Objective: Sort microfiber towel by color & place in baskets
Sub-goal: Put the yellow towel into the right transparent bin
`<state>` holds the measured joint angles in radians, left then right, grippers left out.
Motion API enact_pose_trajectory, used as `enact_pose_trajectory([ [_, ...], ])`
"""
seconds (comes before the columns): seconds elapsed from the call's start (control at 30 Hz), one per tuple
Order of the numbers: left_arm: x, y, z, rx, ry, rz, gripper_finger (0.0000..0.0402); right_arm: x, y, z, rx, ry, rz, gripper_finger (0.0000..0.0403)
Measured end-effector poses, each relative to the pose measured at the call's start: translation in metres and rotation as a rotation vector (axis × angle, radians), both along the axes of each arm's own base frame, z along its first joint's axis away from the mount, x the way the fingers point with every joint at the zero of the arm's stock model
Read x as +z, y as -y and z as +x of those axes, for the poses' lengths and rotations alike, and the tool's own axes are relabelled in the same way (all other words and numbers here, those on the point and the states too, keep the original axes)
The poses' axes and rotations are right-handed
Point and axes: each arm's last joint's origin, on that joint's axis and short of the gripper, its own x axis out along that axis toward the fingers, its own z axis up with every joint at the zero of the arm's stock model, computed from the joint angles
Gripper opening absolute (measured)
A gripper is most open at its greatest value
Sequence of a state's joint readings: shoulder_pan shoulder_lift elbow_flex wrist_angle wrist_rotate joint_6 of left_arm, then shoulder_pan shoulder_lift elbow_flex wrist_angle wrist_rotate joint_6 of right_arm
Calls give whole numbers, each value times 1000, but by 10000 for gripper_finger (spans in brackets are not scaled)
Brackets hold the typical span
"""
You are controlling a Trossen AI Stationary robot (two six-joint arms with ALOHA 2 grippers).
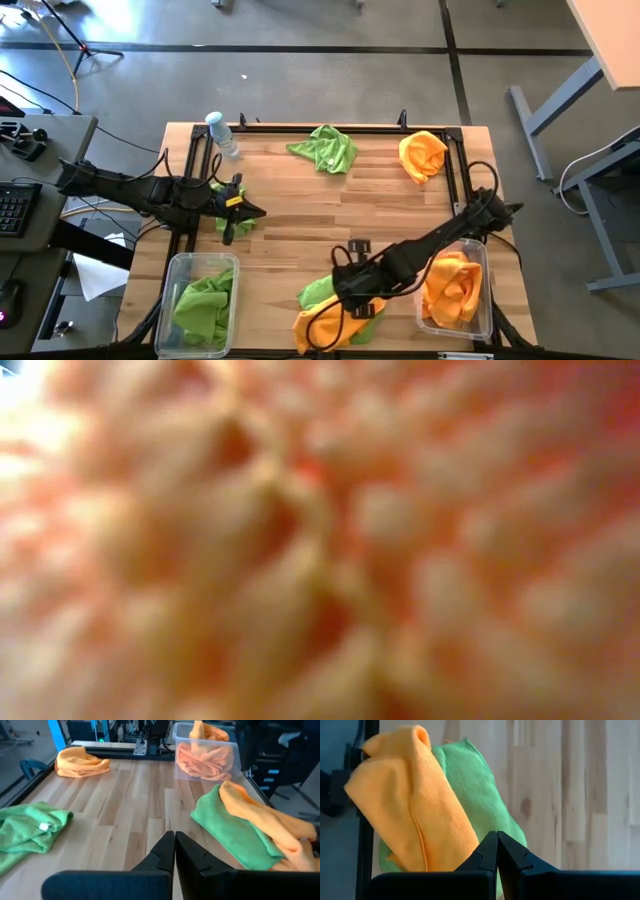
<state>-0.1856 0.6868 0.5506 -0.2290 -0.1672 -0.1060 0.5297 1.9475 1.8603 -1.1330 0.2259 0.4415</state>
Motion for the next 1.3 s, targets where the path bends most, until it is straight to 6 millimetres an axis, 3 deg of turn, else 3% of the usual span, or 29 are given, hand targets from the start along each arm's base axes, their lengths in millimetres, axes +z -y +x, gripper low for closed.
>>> enact_pose_trajectory([
  [0.33,0,0,0,18,0,-46,0,-30,-18,26,64,20,78,8],
  [0.7,0,0,0,26,-1,-69,0,-50,-28,42,11,69,137,134],
  [0.87,0,0,0,37,-2,-112,0,-65,-34,51,15,85,148,168],
  [1.07,0,0,0,38,-2,-124,0,-93,-39,56,39,1,161,178],
  [1.2,0,1,0,38,-3,-135,0,-99,-42,56,71,-42,206,176],
  [1.3,0,1,0,39,-4,-146,0,-98,-43,55,66,-42,210,152],
])
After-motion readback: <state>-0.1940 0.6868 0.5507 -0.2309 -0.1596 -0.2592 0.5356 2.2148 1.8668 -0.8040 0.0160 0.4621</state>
